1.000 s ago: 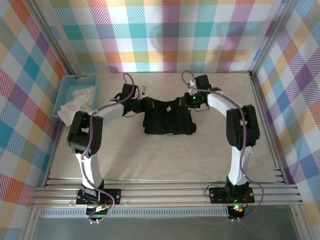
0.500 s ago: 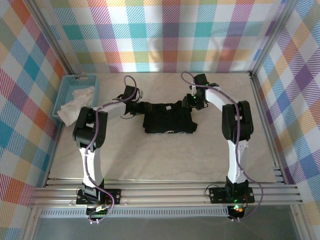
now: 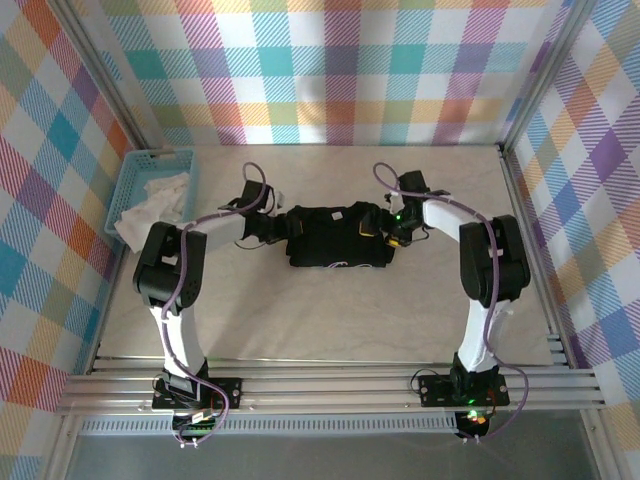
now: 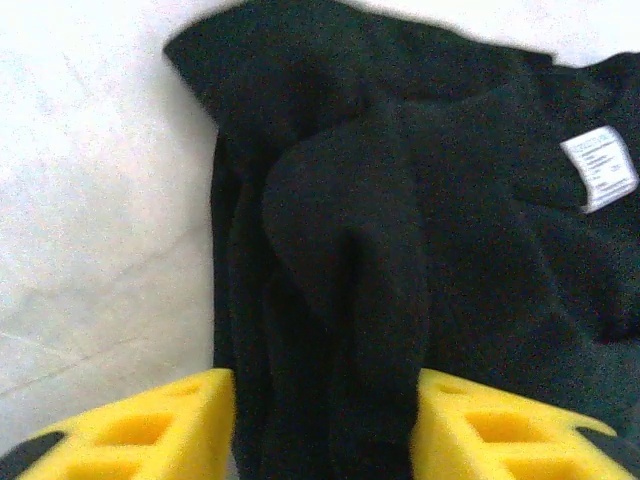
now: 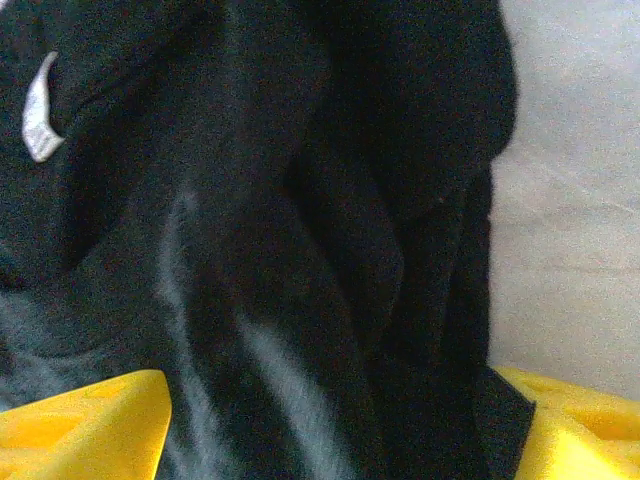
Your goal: Fold the inside-out t-shirt
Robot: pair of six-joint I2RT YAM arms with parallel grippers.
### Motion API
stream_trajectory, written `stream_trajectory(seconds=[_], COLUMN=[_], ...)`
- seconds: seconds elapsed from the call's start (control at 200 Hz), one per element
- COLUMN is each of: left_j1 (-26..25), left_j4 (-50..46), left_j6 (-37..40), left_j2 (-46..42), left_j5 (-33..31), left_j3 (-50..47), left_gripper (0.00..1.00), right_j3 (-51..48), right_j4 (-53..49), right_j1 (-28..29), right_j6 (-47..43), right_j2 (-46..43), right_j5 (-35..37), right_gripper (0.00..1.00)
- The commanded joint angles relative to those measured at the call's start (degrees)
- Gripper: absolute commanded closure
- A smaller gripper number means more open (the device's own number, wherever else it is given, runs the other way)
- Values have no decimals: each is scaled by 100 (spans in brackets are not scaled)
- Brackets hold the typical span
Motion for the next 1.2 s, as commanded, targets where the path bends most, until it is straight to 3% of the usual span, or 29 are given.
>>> stream_trajectory(seconds=[0.0, 0.125, 0.25, 0.315, 0.395, 0.455, 0.61, 0.76, 1.005, 1.07, 1.195], left_j1=[-50, -50, -48, -41, -32, -33, -49, -83, -180, -186, -182], left_j4=[60, 300, 482, 429, 293, 178, 145, -140, -209, -253, -505], left_j6=[-66, -305, -465, -469, -472, -502, -652, -614, -644, -614, -418], left_j2=[236, 422, 410, 291, 16, -278, -1224, -1915, -2462, -2542, -2622], left_j5=[275, 352, 411, 319, 114, -24, 62, -59, -54, -120, -416], left_j3=[6, -214, -329, -297, -268, -294, -608, -835, -1246, -1282, -1169], left_gripper=[68, 85, 90, 82, 56, 46, 32, 31, 30, 30, 30], right_j3=[-73, -26, 234, 475, 640, 692, 1303, 2158, 3862, 4366, 4777], right_j4=[547, 968, 997, 549, -89, -519, -1788, -2246, -2129, -2341, -2680], right_j1=[57, 168, 165, 77, -119, -298, -871, -1353, -1925, -1991, -1989], right_j6=[361, 597, 594, 311, -158, -573, -1665, -2635, -3615, -3434, -2938], right_j2=[243, 507, 634, 570, 340, 106, -192, -36, 1112, 1421, 1624], right_j5=[-553, -917, -991, -708, -78, 503, 2056, 4049, 5842, 6073, 6219], right_gripper=[22, 35, 68, 83, 95, 100, 100, 100, 93, 82, 36])
